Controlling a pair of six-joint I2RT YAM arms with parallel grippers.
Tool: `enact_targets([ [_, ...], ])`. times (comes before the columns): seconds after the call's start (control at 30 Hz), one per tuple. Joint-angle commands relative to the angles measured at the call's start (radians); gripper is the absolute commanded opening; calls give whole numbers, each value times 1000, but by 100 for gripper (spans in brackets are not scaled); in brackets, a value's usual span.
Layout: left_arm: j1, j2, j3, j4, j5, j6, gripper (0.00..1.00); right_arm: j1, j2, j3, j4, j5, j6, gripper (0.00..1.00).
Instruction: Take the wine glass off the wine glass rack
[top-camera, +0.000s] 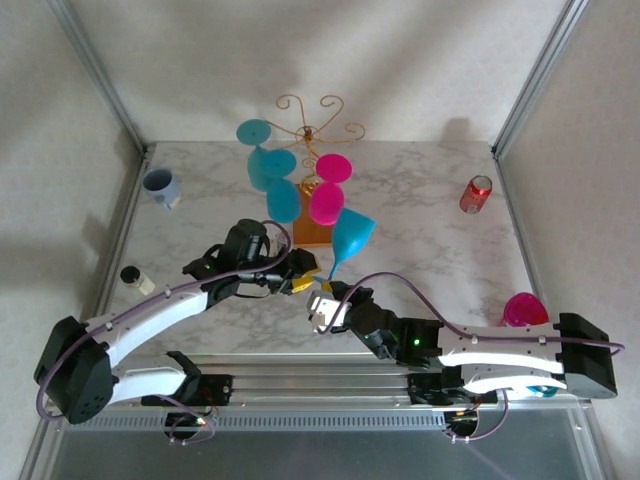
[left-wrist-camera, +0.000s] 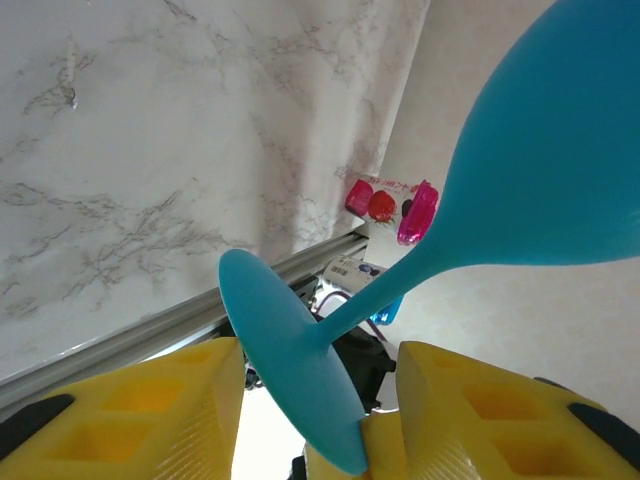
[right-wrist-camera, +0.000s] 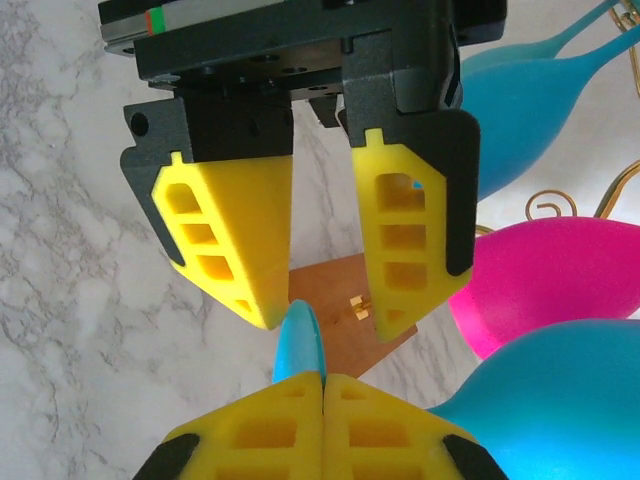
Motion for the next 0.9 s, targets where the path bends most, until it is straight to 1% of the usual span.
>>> enact_targets([
  [0.0,-12,11,-20,69,15,-29,40,13,5,-3,63,16,-8,0],
  [0.3,-22,35,-19,105,13,-44,33,13,6,-1,73,21,-17,0],
  [0.87,-30,89,-4,131,22,-36,16,13,14,-1,60,18,-9,0],
])
